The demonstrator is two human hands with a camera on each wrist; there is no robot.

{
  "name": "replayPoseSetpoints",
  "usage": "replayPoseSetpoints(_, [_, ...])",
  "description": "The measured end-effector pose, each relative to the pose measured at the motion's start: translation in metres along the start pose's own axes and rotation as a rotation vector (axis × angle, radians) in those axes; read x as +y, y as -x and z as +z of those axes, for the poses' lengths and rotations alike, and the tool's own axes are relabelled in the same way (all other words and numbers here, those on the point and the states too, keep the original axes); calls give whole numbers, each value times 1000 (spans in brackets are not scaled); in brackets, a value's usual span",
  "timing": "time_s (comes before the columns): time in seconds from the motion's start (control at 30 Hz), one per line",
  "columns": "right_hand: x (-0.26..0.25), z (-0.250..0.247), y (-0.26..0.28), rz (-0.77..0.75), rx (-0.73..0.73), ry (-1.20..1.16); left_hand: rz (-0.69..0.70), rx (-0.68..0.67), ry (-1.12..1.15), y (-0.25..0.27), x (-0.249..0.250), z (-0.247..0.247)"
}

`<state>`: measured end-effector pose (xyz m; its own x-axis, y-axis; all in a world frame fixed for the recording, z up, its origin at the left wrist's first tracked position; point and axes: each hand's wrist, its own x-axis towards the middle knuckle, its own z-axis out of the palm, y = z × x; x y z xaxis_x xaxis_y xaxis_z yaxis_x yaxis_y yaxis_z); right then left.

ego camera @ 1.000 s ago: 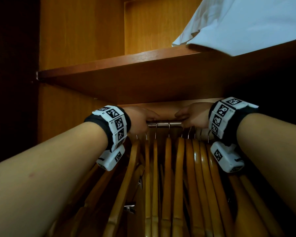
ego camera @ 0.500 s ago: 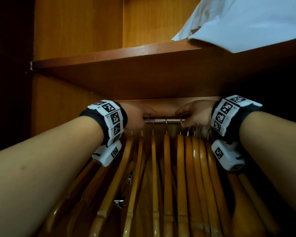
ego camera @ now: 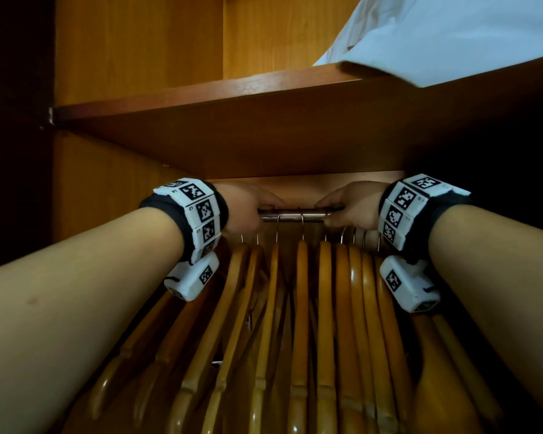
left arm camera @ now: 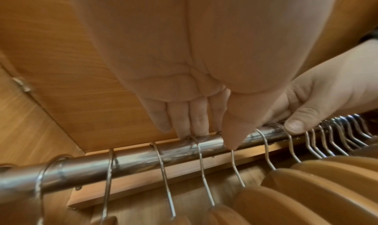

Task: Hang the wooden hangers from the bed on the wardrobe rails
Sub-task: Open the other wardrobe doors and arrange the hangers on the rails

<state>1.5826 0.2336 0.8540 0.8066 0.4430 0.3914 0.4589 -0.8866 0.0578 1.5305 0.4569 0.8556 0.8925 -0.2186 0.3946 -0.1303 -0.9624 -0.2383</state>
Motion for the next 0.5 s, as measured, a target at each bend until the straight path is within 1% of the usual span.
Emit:
replayPoseSetpoints(0.2, [1,4,-4,-1,-3,-9,-4,-22,22,-6,-6,3])
replayPoseSetpoints(0.3, [4,4,-5,-5,-3,-19,-16,-23,92,-7,-15,7])
replayPoseSetpoints(0.37, [8,4,-8,-8,7,-53,-59,26,152,-4,-27,6])
replayPoseSetpoints(0.5, [11,4,-12,-8,12,-92,-212,129,215,6,-55,-2])
